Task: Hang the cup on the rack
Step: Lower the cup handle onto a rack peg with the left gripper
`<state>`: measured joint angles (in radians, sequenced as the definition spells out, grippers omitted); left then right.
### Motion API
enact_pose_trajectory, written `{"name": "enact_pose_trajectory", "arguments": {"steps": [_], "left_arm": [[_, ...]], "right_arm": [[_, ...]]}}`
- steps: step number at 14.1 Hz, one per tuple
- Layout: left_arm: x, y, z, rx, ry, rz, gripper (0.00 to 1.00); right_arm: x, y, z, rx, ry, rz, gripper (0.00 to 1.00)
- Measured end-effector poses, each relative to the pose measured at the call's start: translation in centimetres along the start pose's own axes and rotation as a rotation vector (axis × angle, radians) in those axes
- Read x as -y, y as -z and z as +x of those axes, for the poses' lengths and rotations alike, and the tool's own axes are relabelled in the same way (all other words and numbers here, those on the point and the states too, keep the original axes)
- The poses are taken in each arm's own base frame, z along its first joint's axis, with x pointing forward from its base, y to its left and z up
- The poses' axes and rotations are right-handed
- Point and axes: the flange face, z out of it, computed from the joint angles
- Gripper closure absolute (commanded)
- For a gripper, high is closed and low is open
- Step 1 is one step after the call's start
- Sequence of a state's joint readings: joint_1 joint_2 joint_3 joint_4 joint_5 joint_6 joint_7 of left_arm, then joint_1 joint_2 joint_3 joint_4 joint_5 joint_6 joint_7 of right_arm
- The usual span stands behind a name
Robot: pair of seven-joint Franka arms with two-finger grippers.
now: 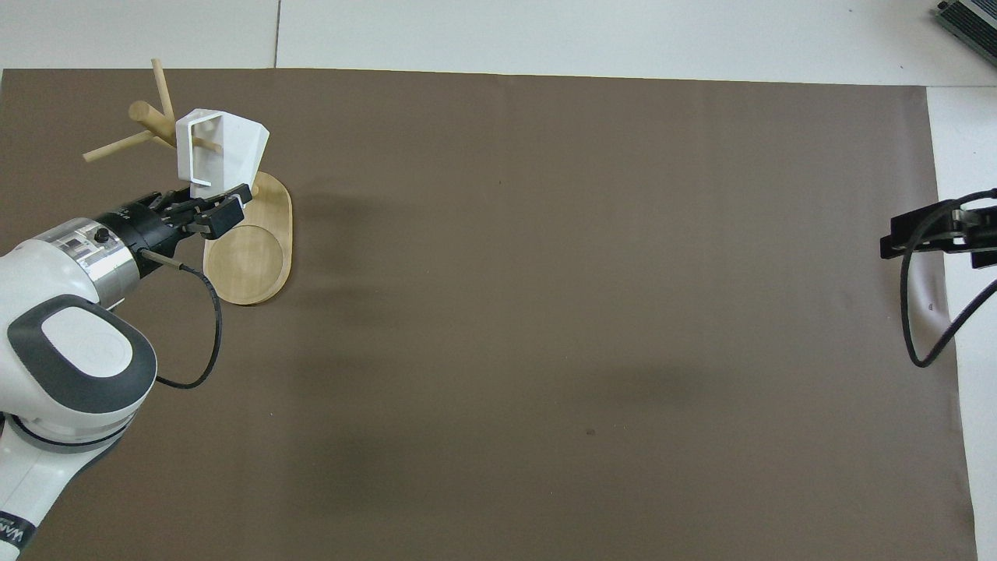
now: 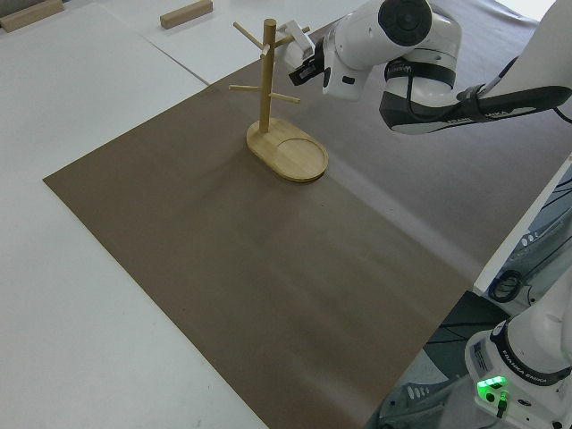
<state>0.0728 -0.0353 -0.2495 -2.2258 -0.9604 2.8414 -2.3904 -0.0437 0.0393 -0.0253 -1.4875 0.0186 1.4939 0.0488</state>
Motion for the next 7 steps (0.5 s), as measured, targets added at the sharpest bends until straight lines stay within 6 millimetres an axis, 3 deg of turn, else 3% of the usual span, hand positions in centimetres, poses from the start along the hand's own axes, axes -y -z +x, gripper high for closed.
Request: {"name": "enact_pose_trajectory", "arguments": {"steps": [7], "left_arm": [[-0.55,-0.45,0.26,0.002,0.026,-0.016,1.0]], "right_arm": [[0.03,0.0,0.0,0.0,0.001,0.0,0.0]]}}
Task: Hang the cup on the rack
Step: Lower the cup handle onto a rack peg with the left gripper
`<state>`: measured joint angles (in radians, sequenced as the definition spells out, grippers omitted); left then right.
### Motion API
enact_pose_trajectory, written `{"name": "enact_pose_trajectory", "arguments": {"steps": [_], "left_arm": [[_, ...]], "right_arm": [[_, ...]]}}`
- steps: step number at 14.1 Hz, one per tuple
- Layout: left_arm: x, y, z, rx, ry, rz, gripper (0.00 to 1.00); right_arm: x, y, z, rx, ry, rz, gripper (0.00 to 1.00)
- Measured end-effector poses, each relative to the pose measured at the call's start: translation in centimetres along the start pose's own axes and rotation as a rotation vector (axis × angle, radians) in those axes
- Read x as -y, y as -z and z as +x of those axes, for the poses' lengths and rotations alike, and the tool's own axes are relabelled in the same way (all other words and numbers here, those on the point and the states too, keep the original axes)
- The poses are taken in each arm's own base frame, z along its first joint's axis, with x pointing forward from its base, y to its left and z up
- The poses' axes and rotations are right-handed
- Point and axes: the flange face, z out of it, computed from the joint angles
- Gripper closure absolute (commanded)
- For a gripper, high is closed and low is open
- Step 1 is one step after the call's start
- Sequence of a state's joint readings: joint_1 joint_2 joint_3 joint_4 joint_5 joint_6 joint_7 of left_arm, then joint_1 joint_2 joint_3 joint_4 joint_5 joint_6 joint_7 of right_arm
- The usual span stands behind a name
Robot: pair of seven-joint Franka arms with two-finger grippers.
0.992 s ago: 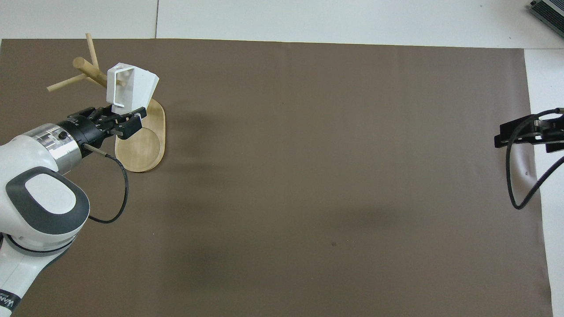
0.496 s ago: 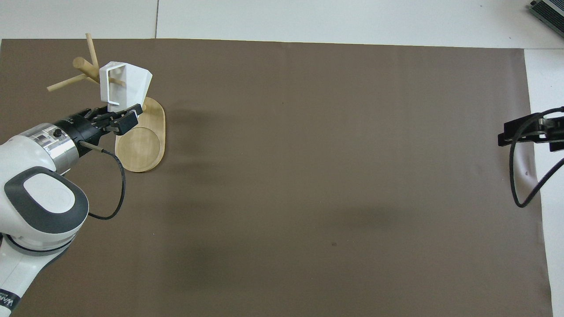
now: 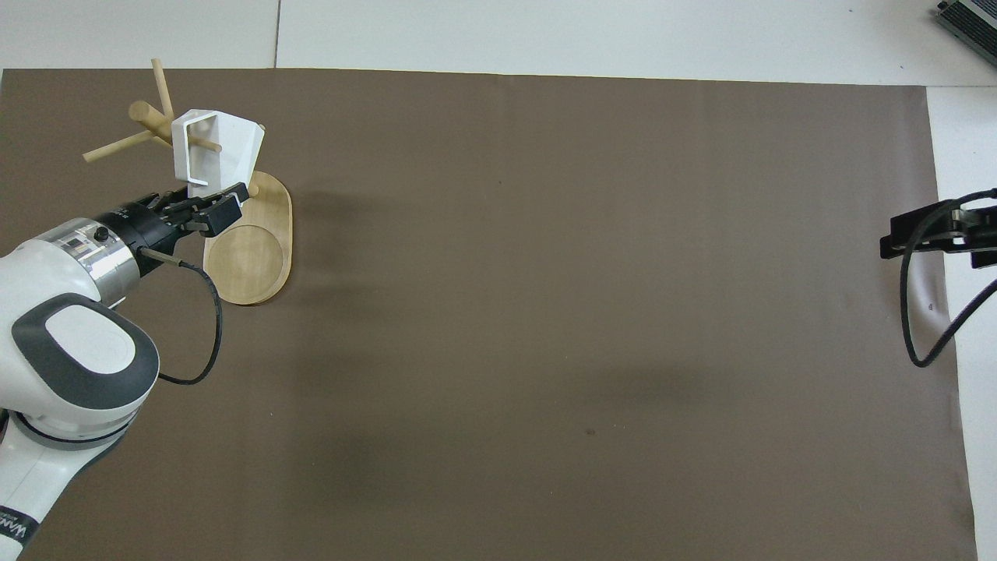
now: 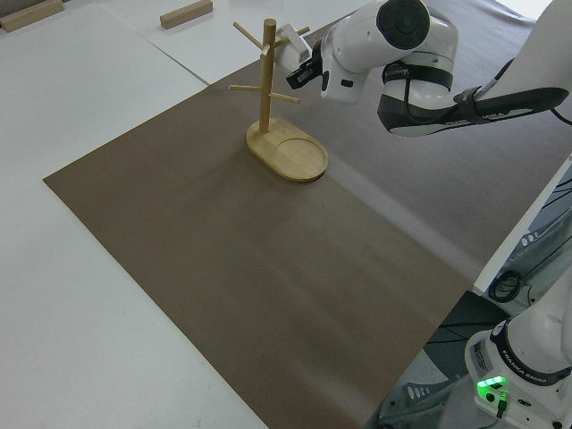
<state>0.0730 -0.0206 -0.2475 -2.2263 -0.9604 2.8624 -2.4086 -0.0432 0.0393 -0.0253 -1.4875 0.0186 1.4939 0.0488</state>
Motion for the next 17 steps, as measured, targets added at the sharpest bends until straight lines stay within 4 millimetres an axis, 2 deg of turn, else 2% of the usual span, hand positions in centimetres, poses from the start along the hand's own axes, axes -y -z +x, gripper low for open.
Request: {"name": "enact_pose_trajectory", "arguments": {"steps": [11,12,14,17], "left_arm": [[-0.27,-0.27,0.15,-0.001,0.047,-0.006,1.0],[-0.3,-0.26,0.15,-0.001,0.047,-0.006,0.87],[-0.32,-0.26,0.15,-0.001,0.047,-0.007,0.0],[-0.77,-0.12,0.08,0.002,0.053,-0.012,0.0]], "right_arm": [[0.09,0.0,0.0,0.0,0.06,0.0,0.0],[0.09,0.0,0.0,0.0,0.068,0.0,0.0],[0.09,0.0,0.0,0.0,0.075,0.0,0.0],[0.09,0.0,0.0,0.0,0.075,0.0,0.0]]}}
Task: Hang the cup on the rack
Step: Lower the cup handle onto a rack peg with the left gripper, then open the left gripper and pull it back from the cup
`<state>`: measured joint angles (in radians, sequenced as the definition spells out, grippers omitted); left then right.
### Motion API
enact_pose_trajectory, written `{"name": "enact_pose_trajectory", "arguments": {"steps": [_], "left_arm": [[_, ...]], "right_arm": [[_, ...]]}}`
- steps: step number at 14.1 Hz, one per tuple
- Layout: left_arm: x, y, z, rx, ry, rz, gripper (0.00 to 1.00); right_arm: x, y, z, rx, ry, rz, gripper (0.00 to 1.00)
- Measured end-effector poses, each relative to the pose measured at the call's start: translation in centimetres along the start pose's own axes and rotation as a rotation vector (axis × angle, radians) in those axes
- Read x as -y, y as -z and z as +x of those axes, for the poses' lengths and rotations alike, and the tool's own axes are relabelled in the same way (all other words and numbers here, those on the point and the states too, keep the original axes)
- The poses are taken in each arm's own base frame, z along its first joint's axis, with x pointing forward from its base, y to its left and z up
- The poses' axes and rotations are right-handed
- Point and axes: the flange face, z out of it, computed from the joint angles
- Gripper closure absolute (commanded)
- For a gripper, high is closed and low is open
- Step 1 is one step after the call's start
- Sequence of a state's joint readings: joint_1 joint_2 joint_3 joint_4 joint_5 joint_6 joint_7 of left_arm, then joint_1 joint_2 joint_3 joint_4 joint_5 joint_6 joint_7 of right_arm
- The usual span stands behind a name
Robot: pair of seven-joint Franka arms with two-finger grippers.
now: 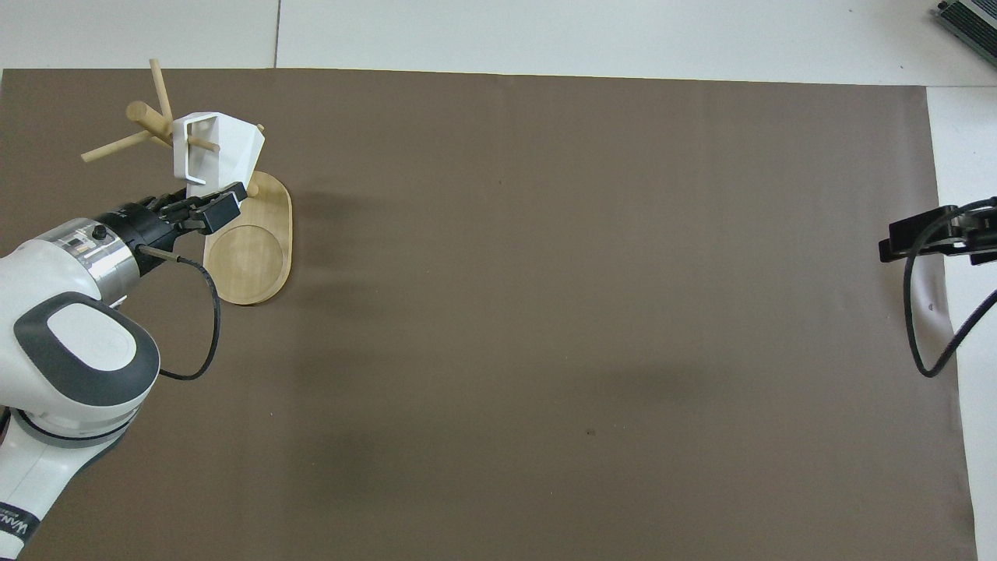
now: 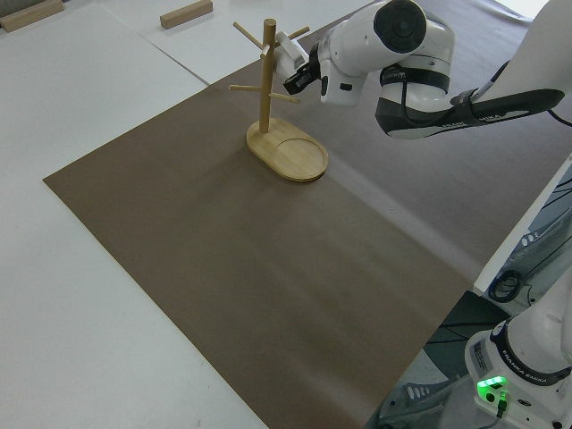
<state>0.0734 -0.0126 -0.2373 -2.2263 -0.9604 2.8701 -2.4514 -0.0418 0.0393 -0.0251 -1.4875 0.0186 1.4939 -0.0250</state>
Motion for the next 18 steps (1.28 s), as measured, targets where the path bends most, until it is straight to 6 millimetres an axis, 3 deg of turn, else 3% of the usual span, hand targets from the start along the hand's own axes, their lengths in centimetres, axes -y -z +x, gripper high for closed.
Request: {"name": "enact_pose_trajectory", "arguments": {"steps": [6,9,13,18], "left_arm": [[-0.6,0.1,-0.1,-0.003,0.0,-0.005,0.0],[-0.6,0.2,-0.7,-0.062,-0.118,-0.009,0.0],[0.8,1.3,-1.4,-0.121,-0.234,0.009,0.0],[3.4,4.1,-1.9,-0.228,-0.438,0.006,0.0]], "right_arm": [[0.0,0.0,0.0,0.0,0.0,0.0,0.0],[0.0,0.0,0.0,0.0,0.0,0.0,0.0],[0.0,0.0,0.0,0.0,0.0,0.0,0.0],[0.0,0.0,0.0,0.0,0.0,0.0,0.0]]}}
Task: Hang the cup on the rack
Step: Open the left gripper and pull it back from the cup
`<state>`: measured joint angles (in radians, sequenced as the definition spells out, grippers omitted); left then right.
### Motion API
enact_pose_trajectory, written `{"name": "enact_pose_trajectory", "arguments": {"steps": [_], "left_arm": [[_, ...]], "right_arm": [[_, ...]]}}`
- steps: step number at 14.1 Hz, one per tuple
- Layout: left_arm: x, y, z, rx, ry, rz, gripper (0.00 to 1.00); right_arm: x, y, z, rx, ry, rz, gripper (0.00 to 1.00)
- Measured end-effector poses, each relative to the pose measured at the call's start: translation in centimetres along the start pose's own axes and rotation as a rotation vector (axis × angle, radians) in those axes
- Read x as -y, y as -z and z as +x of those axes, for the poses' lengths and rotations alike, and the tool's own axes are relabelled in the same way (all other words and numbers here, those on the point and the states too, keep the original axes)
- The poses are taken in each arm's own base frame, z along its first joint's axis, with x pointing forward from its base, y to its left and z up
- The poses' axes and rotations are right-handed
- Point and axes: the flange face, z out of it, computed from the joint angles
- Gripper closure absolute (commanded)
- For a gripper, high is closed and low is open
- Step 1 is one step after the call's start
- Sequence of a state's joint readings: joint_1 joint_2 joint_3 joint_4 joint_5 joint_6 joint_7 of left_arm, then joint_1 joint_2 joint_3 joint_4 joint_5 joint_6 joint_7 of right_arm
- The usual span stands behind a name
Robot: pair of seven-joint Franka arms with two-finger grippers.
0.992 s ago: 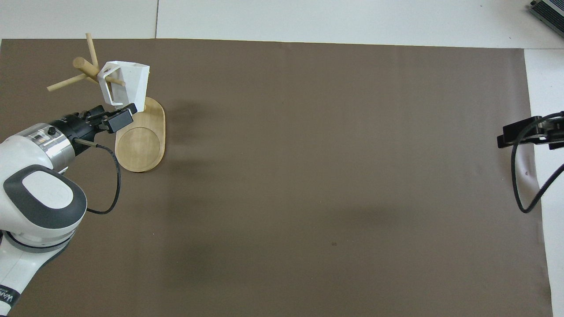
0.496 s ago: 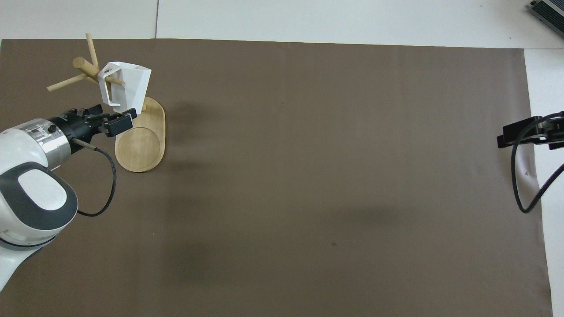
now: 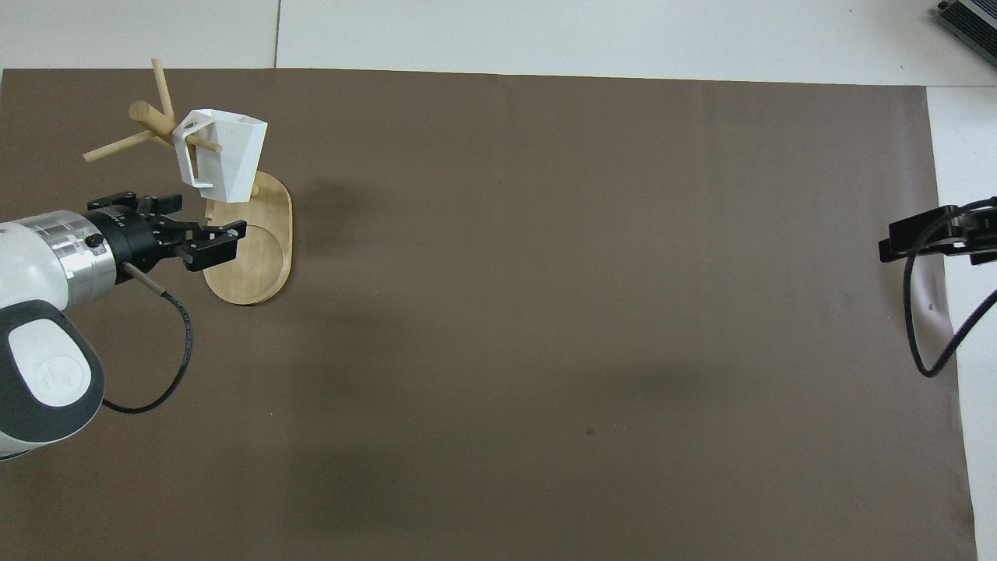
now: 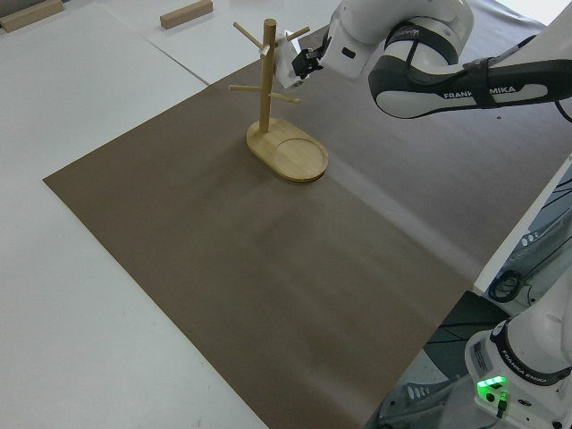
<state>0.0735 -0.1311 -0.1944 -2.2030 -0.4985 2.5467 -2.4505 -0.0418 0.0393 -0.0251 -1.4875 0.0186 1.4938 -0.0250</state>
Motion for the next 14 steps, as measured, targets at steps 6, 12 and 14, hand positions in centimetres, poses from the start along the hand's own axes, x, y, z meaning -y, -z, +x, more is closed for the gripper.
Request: {"name": "enact_pose_trajectory", "arguments": {"steps": [6,12,14], "left_arm": [[2.4,3.2,-1.8,-0.152,-0.335,-0.039,0.0],[2.9,4.7,-2.6,-0.213,-0.88,0.07,0.0],[2.8,5.5,-3.0,-0.22,-1.1,0.119,0.0]], "right_arm": [[0.0,0.0,0.0,0.0,0.0,0.0,0.0],[0.0,0.0,0.0,0.0,0.0,0.0,0.0],[0.0,0.0,0.0,0.0,0.0,0.0,0.0]]}}
